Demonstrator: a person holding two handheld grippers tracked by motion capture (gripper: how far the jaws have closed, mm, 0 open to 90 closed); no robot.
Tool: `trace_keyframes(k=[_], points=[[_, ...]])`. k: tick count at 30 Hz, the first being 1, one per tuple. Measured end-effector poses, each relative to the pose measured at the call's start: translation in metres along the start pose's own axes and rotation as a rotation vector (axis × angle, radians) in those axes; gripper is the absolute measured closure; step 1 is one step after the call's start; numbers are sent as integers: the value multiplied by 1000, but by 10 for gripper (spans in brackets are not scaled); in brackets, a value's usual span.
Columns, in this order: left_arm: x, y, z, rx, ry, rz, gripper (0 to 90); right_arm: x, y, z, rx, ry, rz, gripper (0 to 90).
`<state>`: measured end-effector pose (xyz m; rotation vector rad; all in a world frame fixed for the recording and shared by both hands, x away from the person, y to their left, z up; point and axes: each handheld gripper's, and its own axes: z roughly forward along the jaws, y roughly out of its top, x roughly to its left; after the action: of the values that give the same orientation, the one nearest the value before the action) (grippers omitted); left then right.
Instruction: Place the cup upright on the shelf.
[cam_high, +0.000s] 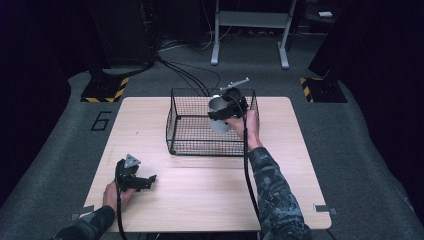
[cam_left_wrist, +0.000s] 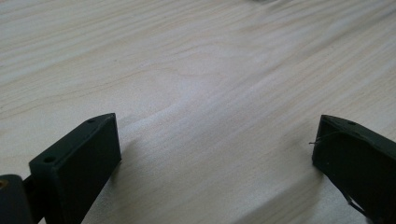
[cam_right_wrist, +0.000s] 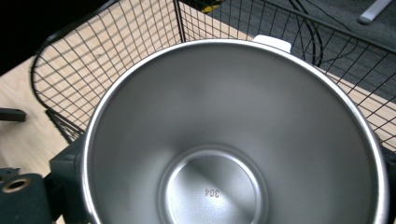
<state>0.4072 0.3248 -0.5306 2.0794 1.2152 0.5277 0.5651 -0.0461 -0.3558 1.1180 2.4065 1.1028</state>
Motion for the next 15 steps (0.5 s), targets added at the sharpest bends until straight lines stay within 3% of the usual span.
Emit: trace_keyframes(k=[15], points=[[0,0,0,-3,1,-3,9,-13,-6,31,81,-37,50,66]])
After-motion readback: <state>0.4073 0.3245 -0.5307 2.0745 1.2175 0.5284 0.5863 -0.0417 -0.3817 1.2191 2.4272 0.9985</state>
